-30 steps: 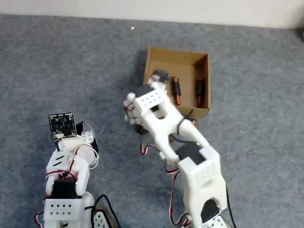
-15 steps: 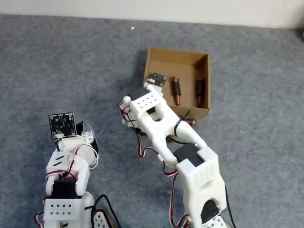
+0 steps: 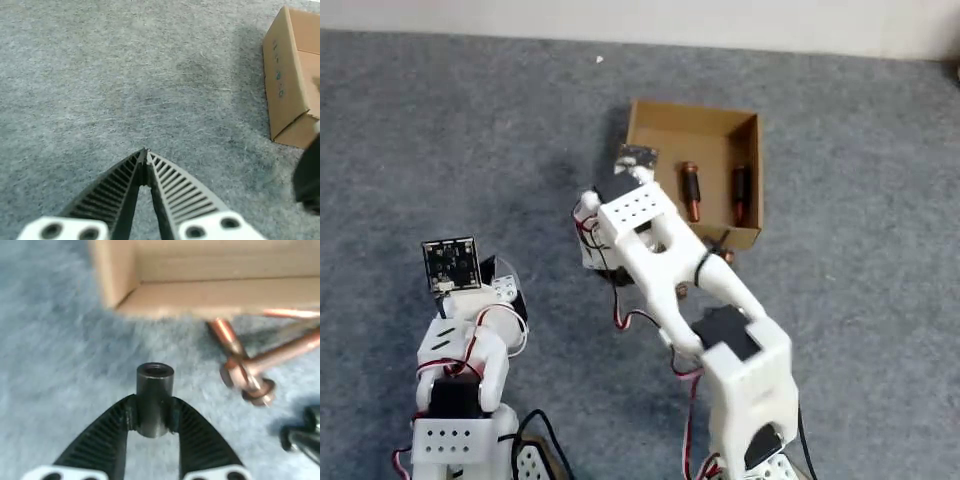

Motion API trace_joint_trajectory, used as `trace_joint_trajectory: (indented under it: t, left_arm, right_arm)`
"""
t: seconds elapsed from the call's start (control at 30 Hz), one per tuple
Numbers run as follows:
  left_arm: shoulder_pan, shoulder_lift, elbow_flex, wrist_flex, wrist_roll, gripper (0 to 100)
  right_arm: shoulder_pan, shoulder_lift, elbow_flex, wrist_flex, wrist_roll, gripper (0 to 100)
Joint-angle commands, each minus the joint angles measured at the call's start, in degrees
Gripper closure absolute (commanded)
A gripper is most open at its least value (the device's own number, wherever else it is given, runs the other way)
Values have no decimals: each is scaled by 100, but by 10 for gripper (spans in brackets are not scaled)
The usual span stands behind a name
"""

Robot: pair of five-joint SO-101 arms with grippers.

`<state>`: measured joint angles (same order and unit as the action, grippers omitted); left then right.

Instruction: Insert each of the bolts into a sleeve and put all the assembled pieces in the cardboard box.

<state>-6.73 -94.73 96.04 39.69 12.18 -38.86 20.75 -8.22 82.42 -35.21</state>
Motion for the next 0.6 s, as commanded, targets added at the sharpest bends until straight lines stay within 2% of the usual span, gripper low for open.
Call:
trace_joint_trajectory:
  t: [0.0,0.3,0.57]
  left_arm:
    - [-48,-40,154,-141,-88,994]
    - [-48,-40,154,-149,-88,994]
    - [-48,-40,154,-149,-79,994]
  right_arm:
    - [110,-963,-303,277,334,995]
    - [242,-2018,-303,1420,413,995]
    - [963,-2440,13,1807,431,995]
